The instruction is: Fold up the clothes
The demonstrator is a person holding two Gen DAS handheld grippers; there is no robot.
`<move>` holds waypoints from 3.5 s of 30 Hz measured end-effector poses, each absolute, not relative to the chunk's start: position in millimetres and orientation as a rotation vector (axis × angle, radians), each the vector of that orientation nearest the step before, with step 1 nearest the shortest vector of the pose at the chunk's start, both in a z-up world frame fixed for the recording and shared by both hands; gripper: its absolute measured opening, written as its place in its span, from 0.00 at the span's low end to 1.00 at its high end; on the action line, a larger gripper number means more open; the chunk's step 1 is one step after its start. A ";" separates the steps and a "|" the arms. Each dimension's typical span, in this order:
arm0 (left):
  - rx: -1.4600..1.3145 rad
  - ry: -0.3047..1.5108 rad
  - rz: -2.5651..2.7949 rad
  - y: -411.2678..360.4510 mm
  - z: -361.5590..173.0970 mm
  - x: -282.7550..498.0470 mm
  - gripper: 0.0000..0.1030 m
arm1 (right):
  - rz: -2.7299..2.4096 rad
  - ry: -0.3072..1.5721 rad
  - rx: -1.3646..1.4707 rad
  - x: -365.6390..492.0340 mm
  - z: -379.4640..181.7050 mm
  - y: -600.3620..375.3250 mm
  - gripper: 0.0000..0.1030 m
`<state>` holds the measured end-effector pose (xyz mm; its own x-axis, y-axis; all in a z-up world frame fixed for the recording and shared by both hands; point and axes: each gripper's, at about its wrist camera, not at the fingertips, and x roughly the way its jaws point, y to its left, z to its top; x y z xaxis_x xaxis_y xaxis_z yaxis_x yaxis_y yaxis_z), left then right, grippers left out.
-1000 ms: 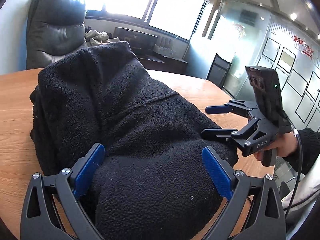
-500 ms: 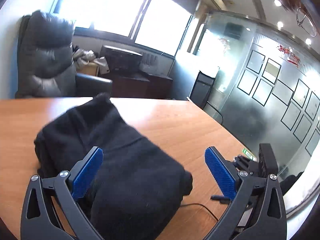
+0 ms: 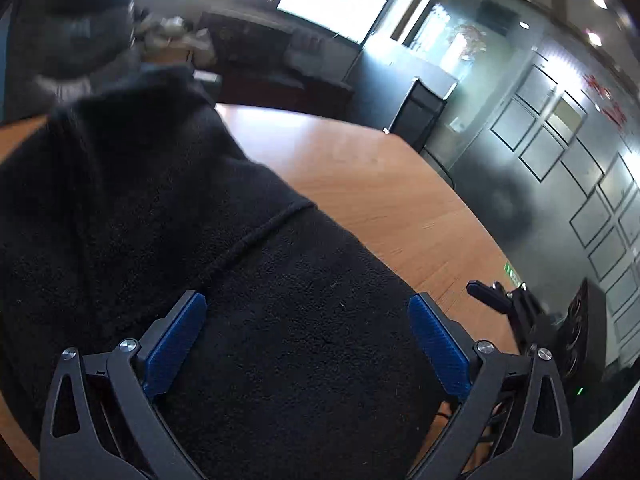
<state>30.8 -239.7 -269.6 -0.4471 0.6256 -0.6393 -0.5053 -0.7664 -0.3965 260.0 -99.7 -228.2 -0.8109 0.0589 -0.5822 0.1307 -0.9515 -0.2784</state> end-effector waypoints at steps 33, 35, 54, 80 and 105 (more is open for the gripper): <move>-0.747 -0.169 2.433 -273.8 -169.2 118.5 1.00 | -2.628 1.057 0.529 306.6 -210.9 -168.5 0.98; -0.732 -0.234 2.405 -267.8 -167.7 89.9 1.00 | -2.619 1.162 0.443 301.5 -212.6 -177.5 0.98; -0.892 -0.184 2.224 -254.8 -245.0 54.2 0.99 | -2.317 0.990 0.547 301.5 -206.4 -147.4 0.26; -0.849 -0.046 2.135 -270.3 -239.5 56.1 0.99 | -2.183 0.725 0.674 281.0 -219.5 -142.5 0.23; -0.836 0.114 2.236 -270.9 -239.3 109.7 1.00 | -2.193 0.137 1.130 120.6 -205.6 -144.1 0.86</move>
<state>109.7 -270.9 -239.3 -0.5186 0.6103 -0.5988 -0.6681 -0.7263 -0.1617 120.6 -144.1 -205.6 -0.4103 -0.5062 -0.7586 0.5970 -0.7779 0.1962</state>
